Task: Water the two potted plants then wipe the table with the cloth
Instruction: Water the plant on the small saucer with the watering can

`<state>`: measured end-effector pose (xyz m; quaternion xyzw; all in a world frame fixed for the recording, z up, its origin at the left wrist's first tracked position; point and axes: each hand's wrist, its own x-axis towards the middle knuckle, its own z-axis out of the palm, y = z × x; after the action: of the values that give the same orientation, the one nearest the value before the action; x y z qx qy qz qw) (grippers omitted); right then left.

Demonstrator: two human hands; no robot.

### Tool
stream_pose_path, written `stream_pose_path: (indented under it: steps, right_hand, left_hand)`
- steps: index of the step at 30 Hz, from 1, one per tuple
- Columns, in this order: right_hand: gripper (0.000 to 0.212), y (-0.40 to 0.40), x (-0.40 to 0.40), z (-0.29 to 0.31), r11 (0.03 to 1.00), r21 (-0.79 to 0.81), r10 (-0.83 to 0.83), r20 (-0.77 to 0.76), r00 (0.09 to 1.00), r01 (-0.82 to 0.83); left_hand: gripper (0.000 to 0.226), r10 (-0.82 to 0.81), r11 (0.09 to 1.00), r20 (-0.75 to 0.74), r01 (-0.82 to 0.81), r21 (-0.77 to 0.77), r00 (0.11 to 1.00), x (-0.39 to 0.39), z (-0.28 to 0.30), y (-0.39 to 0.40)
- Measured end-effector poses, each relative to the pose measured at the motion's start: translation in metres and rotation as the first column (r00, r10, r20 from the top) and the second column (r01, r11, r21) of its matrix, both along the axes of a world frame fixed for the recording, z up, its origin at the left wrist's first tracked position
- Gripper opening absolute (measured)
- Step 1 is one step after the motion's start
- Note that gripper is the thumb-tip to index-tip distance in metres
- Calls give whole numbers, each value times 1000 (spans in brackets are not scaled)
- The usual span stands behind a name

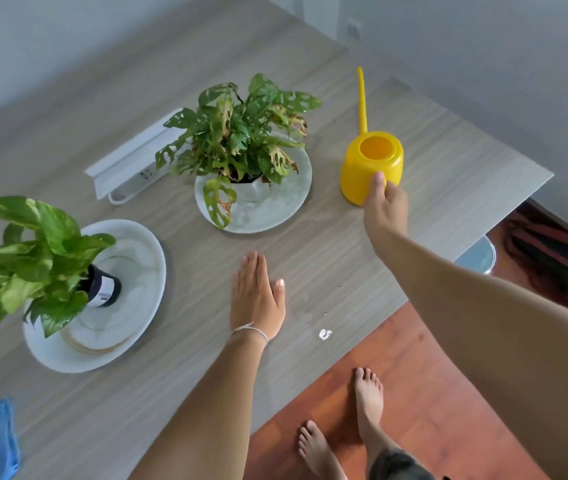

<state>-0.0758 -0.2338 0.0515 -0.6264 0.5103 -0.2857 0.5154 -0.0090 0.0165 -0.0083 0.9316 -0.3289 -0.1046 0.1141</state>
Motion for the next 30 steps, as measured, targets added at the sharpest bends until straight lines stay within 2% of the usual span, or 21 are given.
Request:
stream_pose_path:
  steps: [5,9,13,18,24,27,30]
  right_hand:
    - [48,19,-13,14,991,-26,-131,51,990,132]
    - [49,35,-24,32,988,-88,-123,82,989,130]
    - [49,59,-30,65,968,-175,-168,83,982,181]
    - [50,102,-39,107,941,-297,-157,38,987,162]
    - [51,147,-42,142,937,-306,-152,75,986,168]
    - [54,163,-38,159,937,-316,-116,126,985,151]
    - [54,172,-31,180,933,-331,-94,149,984,139]
  left_hand:
    - [62,-53,998,-1,53,-32,999,-8,1,19]
    - [60,-44,998,41,46,-49,998,-16,2,19]
    - [63,-77,997,3,77,2,997,-13,6,23]
    - [71,-125,992,-48,127,21,991,-5,12,29]
    - [78,-21,998,-41,23,57,999,2,11,67]
    - [85,-31,985,-109,48,165,994,13,7,81]
    - [90,-52,974,-219,97,203,974,21,6,81]
